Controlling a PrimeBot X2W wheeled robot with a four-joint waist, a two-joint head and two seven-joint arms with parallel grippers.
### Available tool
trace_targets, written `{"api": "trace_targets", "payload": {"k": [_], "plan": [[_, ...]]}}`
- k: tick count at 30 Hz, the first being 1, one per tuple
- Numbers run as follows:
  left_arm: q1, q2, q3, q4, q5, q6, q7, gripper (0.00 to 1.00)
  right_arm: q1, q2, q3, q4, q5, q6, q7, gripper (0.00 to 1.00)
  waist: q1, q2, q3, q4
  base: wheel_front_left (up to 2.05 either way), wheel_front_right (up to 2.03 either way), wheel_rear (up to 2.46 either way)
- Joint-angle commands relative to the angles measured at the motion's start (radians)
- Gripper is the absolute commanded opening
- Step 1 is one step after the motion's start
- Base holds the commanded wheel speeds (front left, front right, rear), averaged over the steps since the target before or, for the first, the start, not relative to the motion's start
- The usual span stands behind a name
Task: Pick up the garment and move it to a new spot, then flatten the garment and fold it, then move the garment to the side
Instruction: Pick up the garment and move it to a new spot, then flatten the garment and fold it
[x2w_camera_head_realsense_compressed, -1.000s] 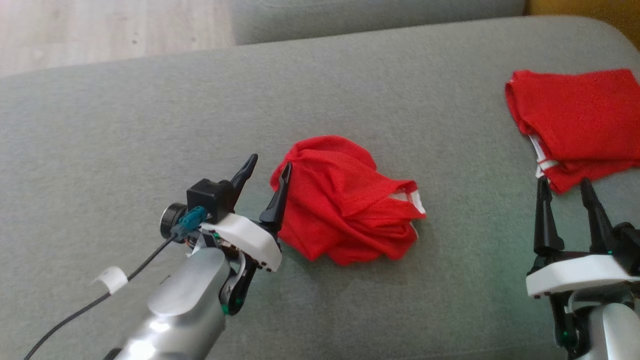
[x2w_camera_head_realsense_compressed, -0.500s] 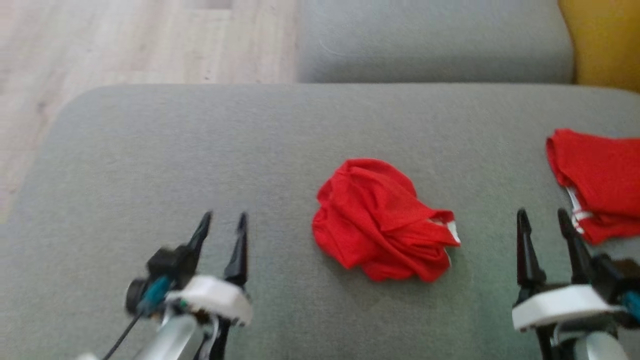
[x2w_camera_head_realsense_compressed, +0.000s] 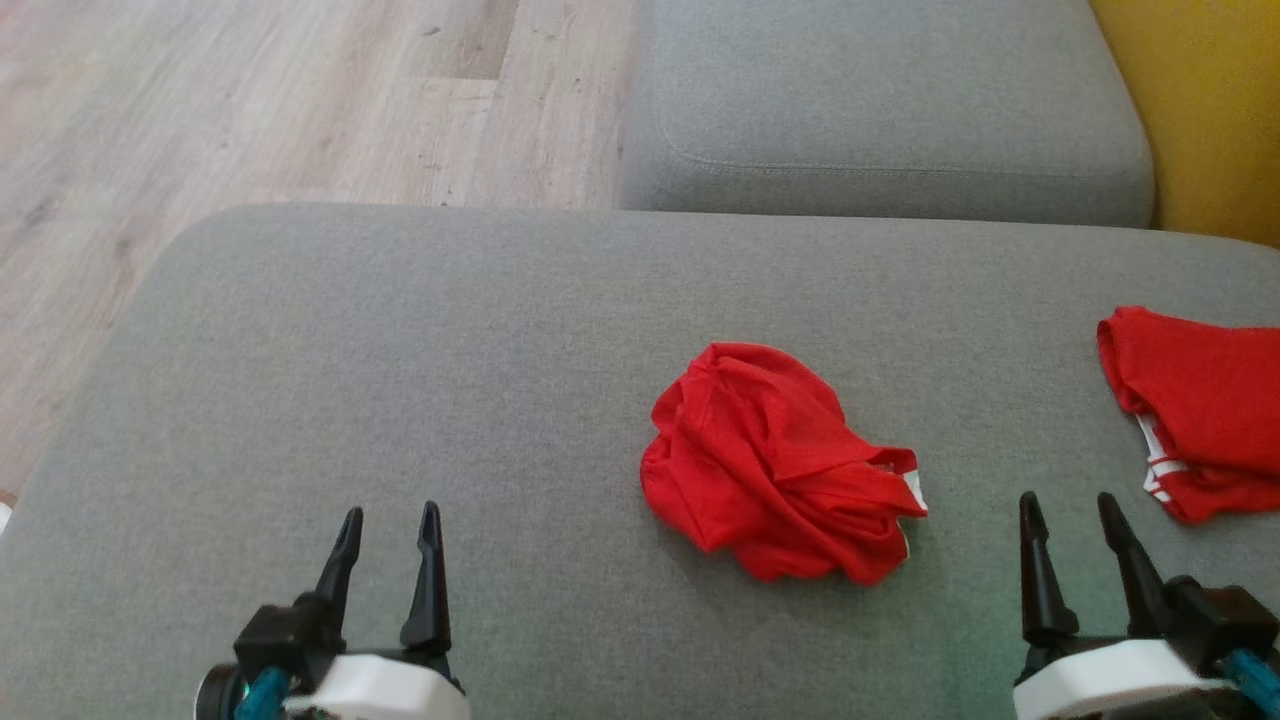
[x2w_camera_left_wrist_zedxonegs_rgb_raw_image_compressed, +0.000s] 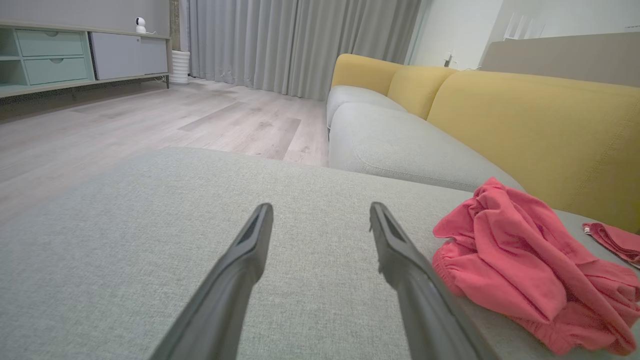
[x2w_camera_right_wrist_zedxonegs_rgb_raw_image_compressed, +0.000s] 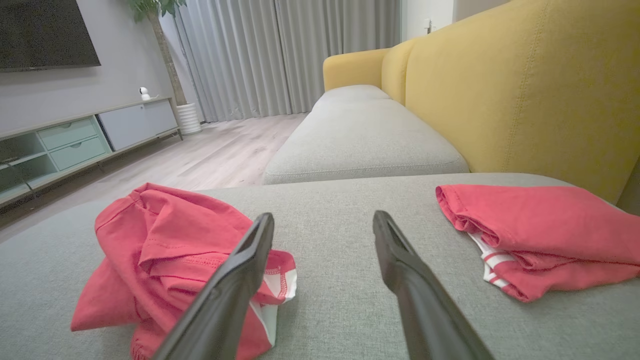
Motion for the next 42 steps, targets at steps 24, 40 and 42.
{"api": "trace_targets", "payload": {"k": [24,40,42], "plan": [[0.01,0.046,0.038,-0.106,0.003,0.048,0.018,1.0,-0.048,-0.007,0.062,0.02,-0.011,0.007,0.005,1.0,0.0002,-0.0001,0.021,-0.003,0.0,0.0,0.0],[-0.022,0.044,0.025,-0.103,0.018,0.055,0.021,1.0,-0.218,-0.007,0.065,0.315,-0.204,0.007,0.032,1.0,0.0002,-0.0001,0.084,0.098,0.0,0.0,0.0],[-0.024,0.042,0.024,-0.102,0.019,0.057,0.019,1.0,-0.252,-0.007,0.089,0.365,-0.215,0.007,0.032,1.0,0.0002,-0.0001,0.091,0.11,0.0,0.0,0.0]]}}
